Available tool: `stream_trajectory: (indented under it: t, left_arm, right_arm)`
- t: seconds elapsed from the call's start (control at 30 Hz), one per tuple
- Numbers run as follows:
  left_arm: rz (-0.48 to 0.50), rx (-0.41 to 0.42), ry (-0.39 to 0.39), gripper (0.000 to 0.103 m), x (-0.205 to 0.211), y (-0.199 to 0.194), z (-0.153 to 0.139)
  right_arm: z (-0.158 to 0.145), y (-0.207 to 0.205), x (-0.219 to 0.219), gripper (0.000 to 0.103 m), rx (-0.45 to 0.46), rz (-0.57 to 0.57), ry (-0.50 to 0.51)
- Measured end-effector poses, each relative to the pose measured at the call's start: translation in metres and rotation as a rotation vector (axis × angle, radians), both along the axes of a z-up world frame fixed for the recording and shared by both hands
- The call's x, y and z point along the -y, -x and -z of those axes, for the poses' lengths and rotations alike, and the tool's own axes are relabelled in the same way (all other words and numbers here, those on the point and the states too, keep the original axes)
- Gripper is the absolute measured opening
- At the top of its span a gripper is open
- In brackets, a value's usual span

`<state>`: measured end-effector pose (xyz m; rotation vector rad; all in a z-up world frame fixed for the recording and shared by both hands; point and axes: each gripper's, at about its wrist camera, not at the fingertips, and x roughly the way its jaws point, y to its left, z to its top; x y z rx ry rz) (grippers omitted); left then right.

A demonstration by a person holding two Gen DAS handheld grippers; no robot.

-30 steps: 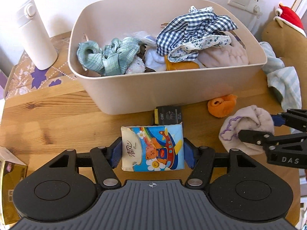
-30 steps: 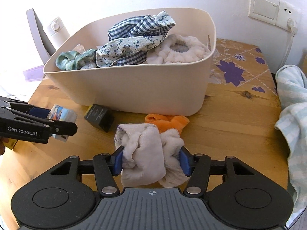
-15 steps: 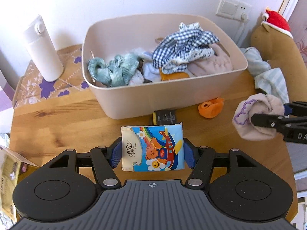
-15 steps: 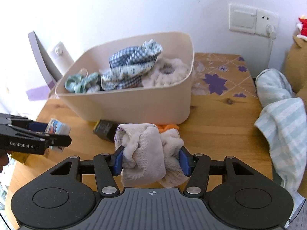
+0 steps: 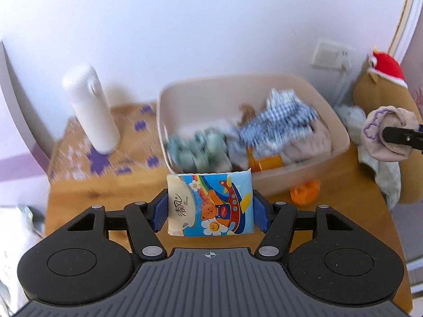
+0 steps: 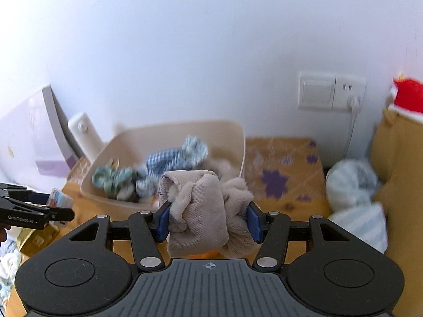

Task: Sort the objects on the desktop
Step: 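Lift the tissue pack and beige cloth and carry both over the basket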

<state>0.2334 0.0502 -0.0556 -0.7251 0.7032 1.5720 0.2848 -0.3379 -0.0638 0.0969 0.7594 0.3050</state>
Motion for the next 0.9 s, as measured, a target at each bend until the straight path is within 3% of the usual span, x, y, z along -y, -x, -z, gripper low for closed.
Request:
stream_trajectory:
  t: [0.23,0.37,0.67,0.9]
  left_arm:
    - [-0.010,-0.025,-0.069,0.064,-0.031,0.015,-0.030]
    - [-0.013,0.007,-0.077,0.064,-0.048,0.019,-0.032]
    - [-0.032,0.040,-0.040,0.064,-0.089,0.017,-0.012]
    - [-0.068,0.056,0.012,0.064,-0.116,0.014,0.014]
  right_arm:
    - [-0.027,-0.026,-0.003,0.054,0.084,0.006,0.002]
    - [-0.036,-0.042,-0.015,0.054,0.124,-0.007,0.016]
    - [-0.040,-0.078,-0.049,0.054,0.172,-0.051,0.055]
    - [-0.017,-0.114,-0.076,0.054,0.141,-0.070,0.075]
